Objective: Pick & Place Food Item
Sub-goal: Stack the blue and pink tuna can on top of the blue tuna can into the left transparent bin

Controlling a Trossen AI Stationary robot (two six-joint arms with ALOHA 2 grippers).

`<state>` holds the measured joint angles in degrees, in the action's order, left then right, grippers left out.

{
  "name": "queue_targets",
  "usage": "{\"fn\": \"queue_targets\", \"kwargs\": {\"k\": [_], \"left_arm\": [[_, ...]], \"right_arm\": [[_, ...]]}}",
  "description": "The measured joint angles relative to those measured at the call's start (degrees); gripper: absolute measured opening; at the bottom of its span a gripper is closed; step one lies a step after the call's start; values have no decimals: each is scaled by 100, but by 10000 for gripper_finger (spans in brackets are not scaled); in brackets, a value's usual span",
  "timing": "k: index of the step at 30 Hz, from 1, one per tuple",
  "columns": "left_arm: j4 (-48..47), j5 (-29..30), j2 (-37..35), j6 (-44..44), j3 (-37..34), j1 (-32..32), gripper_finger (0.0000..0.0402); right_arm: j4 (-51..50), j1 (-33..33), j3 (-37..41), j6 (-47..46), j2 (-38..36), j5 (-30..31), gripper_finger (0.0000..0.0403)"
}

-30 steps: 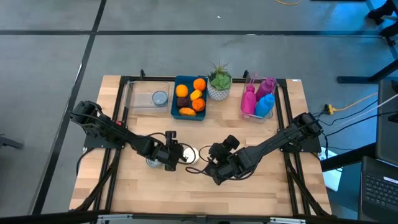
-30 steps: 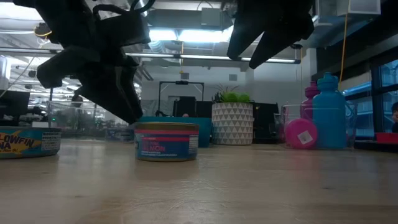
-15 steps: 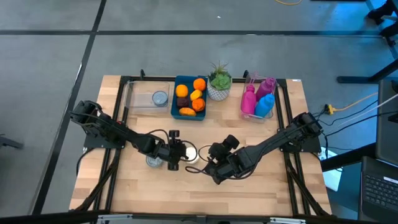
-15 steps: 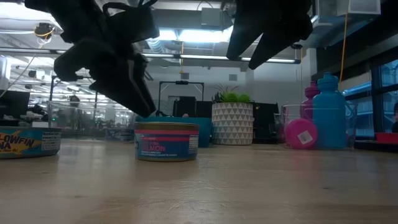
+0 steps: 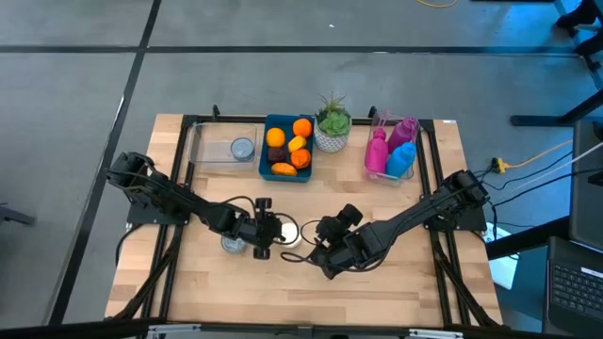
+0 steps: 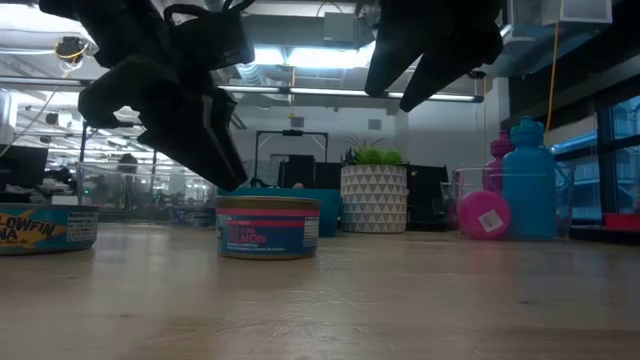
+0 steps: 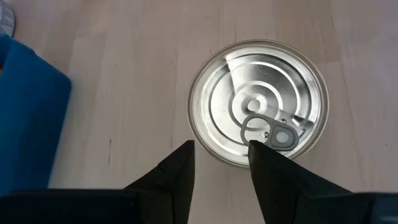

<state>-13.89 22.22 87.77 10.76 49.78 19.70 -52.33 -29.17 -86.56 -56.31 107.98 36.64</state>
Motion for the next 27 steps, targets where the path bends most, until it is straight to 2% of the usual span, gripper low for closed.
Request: {"fn": "queue_targets", "kwargs": {"k": [8, 20, 27], "left_arm": [[99, 30, 295, 19, 13, 2, 143], [110, 91, 324, -45, 11, -12, 143], [-3, 440, 332, -51, 9, -15, 143]], "right_arm": [[-3, 0, 0, 20, 0, 0, 341], [-1, 0, 0, 22, 0, 44, 341], [-3, 0, 0, 22, 0, 89, 341]]}}
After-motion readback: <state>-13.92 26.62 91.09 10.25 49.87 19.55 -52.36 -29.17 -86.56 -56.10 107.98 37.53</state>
